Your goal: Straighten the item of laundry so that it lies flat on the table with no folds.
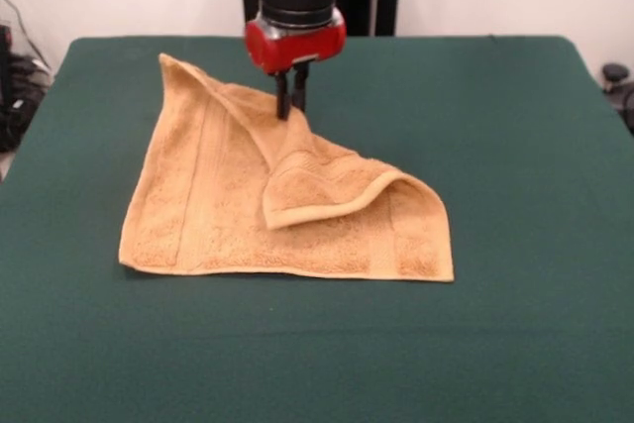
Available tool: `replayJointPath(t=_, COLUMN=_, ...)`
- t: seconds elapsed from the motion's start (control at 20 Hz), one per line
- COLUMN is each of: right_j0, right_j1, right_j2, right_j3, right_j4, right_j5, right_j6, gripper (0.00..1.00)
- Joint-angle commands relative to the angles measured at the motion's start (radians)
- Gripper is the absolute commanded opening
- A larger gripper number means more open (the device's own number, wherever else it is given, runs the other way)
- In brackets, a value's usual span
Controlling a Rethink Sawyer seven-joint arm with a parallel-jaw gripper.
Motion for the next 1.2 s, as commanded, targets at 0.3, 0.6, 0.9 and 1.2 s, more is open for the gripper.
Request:
replayJointPath(t=0.3, right_j0=0.070, right_j1=0.033, right_j2=0.049, right_j3=0.060, right_j4=-0.112, right_j5=-0.144, right_j6=-0.007, gripper=0.00)
replayJointPath(t=0.6, right_j0=-0.007, right_j1=0.095, right_j2=0.103, right_j3=0.053, right_j4=-0.187, right_j5=-0.167, right_j6=-0.106, gripper=0.00)
replayJointPath(t=0.9, right_j0=-0.107, right_j1=0.150, right_j2=0.201, right_j3=0.083, right_j4=-0.178, right_j5=-0.063, right_j6=-0.249, gripper=0.00)
replayJointPath(t=1.2, right_j0=-0.201, right_j1=0.214, right_j2=0.326, right_j3=0.106, right_j4=-0.194, right_j5=0.013, right_j6=-0.438, gripper=0.00)
